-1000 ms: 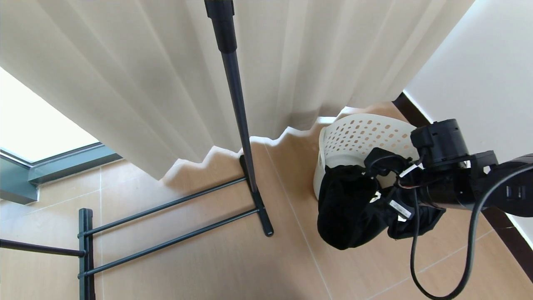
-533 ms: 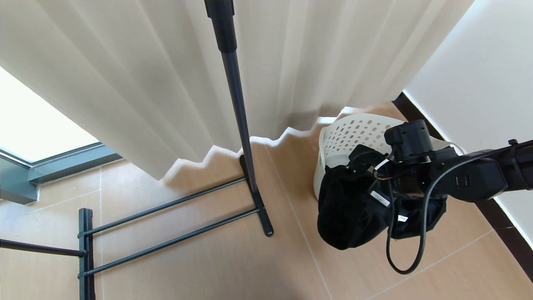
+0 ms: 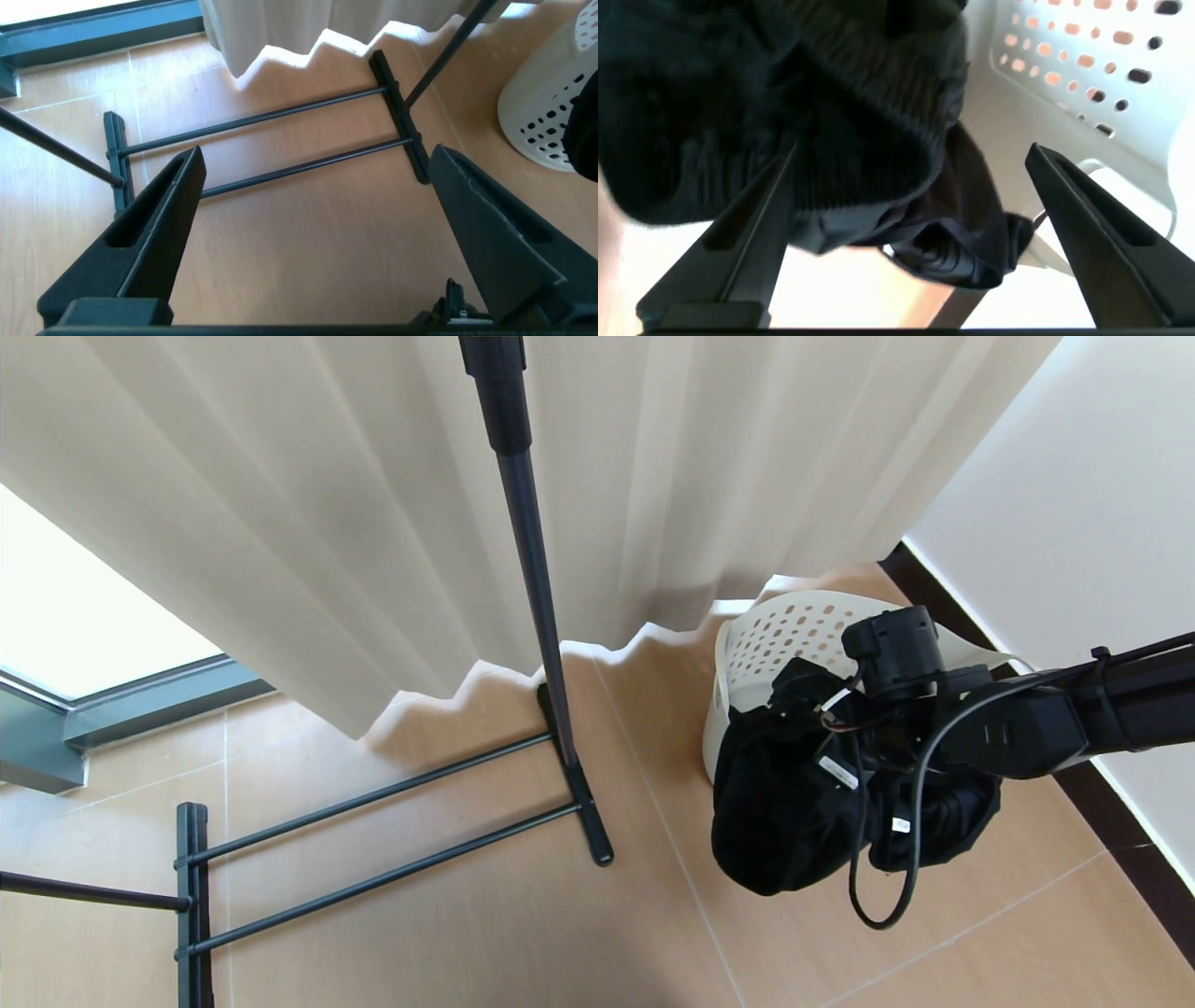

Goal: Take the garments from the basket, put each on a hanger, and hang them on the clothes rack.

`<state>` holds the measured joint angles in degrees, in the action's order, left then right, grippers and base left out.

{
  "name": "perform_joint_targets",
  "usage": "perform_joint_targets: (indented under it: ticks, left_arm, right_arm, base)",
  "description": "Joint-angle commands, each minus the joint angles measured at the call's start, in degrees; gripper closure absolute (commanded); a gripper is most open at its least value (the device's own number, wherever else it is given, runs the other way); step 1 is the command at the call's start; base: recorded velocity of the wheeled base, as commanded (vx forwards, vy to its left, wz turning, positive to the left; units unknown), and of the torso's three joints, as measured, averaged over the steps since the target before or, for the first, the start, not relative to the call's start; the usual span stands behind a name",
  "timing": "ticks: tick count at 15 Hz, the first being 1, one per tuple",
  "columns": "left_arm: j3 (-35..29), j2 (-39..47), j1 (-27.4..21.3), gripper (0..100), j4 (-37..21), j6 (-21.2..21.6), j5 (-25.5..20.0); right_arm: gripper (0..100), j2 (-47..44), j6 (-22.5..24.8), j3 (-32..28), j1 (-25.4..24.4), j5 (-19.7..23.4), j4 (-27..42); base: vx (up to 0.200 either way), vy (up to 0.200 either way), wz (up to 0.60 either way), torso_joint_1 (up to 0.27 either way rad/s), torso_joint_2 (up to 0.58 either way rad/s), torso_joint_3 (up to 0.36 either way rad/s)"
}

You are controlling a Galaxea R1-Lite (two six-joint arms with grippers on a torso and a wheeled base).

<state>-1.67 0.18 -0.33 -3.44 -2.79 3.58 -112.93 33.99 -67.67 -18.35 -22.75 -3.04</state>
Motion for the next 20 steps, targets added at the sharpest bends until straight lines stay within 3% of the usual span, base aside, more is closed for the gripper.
perform_joint_targets:
  ticks: [1, 3, 10, 11, 17, 20]
  left_arm:
    - [0.0, 0.1, 0.0, 0, 0.0, -0.1, 0.0]
    - [0.0, 0.1, 0.0, 0, 0.0, 0.0, 0.0]
    - [0.0, 0.1, 0.0, 0, 0.0, 0.0, 0.0]
    - [0.0, 0.1, 0.0, 0, 0.0, 0.0, 0.0]
    - [0.0, 0.1, 0.0, 0, 0.0, 0.0, 0.0]
    - [0.0, 0.1, 0.0, 0, 0.0, 0.0, 0.0]
  right_arm:
    - [0, -1.7, 0.0, -0.6, 0.0, -0.3, -1.5]
    - [0, -3.7, 0.1, -0.8, 0.9, -0.4, -4.4]
    - [0, -4.2, 1.0, -2.4, 2.5, -0.3, -4.8]
    - [100, -4.1, 1.0, -2.5, 2.5, -0.2, -4.8]
    - [100, 0.1, -0.8, 0.3, 2.4, 0.5, -4.9]
    - [100, 10.1, -8.3, 5.4, -1.0, 0.2, -3.8]
  base:
    - [0.0, 0.0, 0.0, 0.0, 0.0, 0.0]
    - [0.0, 0.0, 0.0, 0.0, 0.0, 0.0]
    - [0.0, 0.0, 0.0, 0.0, 0.0, 0.0]
    - [0.0, 0.0, 0.0, 0.0, 0.0, 0.0]
    - [0.0, 0.0, 0.0, 0.0, 0.0, 0.0]
    - [0.0, 0.0, 0.0, 0.0, 0.0, 0.0]
